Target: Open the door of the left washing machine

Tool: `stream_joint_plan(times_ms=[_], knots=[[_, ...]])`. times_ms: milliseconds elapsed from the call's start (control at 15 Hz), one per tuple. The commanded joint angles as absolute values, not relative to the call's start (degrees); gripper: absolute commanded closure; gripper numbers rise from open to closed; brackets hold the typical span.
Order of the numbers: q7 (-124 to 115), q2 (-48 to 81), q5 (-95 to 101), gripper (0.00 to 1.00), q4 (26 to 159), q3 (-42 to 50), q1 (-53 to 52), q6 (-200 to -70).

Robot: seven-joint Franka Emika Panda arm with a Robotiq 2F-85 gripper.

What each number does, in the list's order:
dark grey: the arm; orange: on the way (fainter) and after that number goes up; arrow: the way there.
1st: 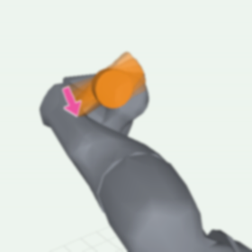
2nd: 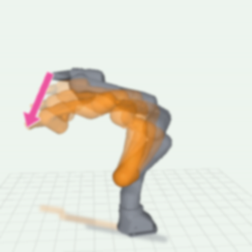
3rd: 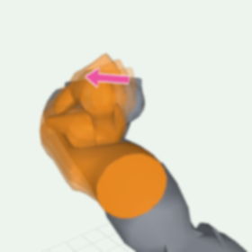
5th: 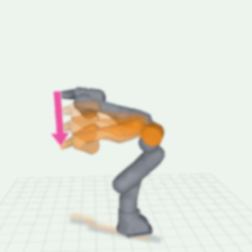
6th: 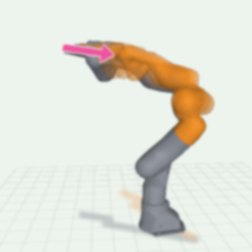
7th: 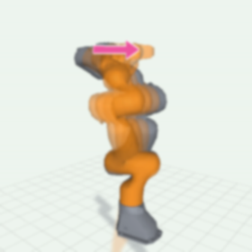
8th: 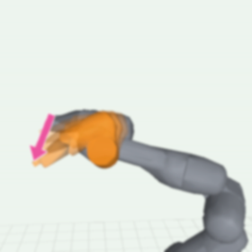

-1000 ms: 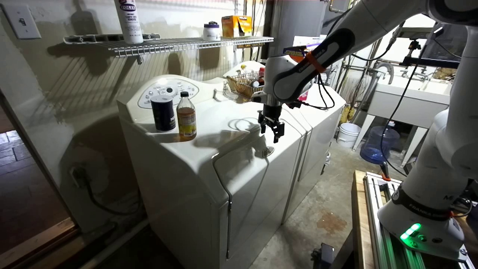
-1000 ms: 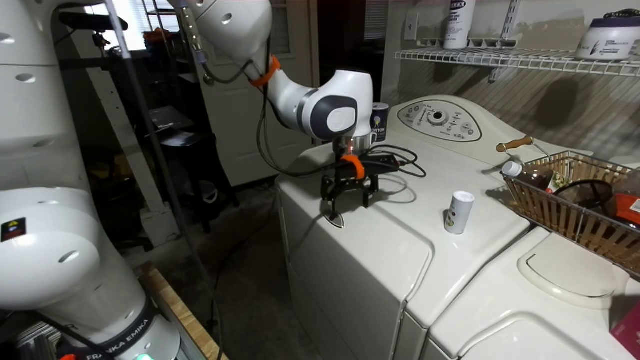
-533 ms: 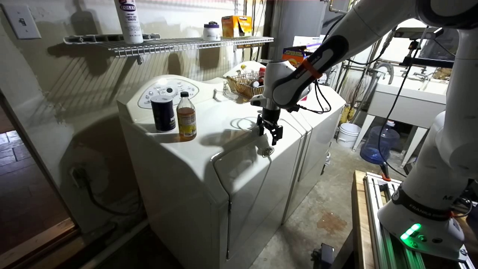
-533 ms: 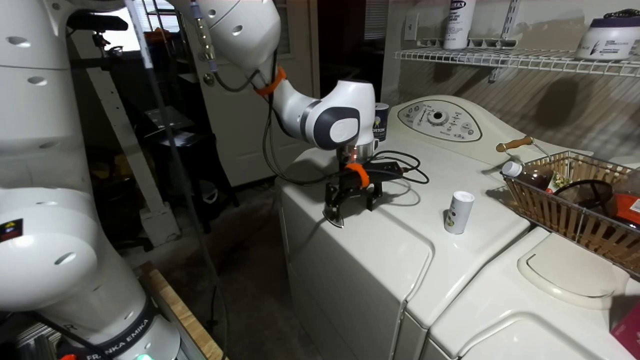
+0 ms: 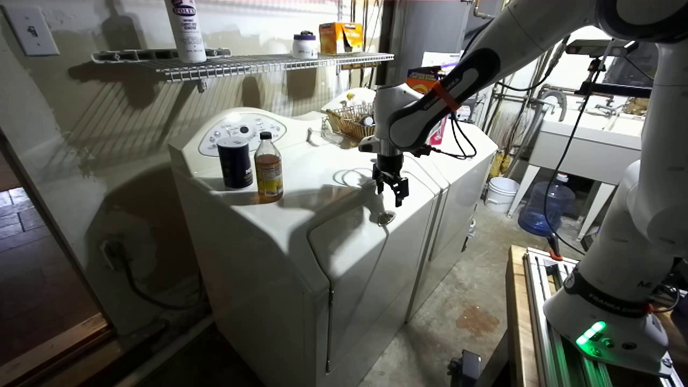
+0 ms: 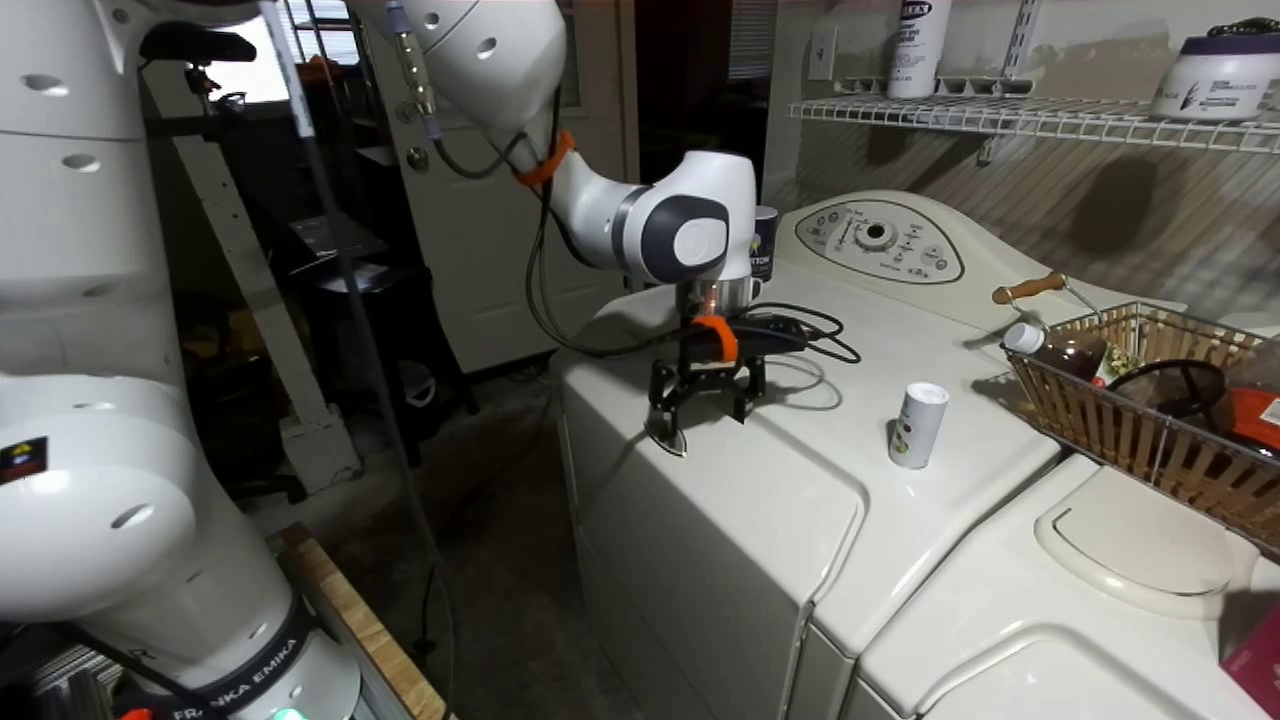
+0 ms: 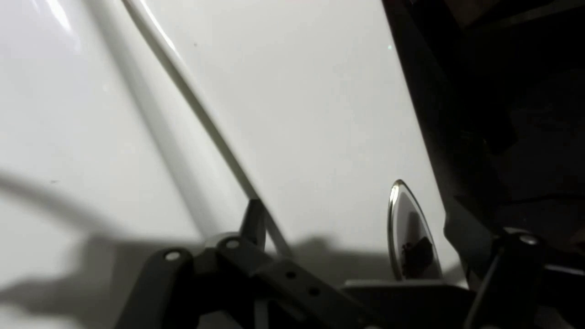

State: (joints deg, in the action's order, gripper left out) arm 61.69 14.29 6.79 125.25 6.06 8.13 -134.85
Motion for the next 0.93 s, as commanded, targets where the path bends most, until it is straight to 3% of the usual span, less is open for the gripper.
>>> stream_joint_plan(times_ms=[0,867], knots=[[58.16,12.21,8.76,0.0,127.05,6.23,8.67,-125.96],[64.51,10.18,5.96,0.0,135.63,6.04,10.41,-132.84]])
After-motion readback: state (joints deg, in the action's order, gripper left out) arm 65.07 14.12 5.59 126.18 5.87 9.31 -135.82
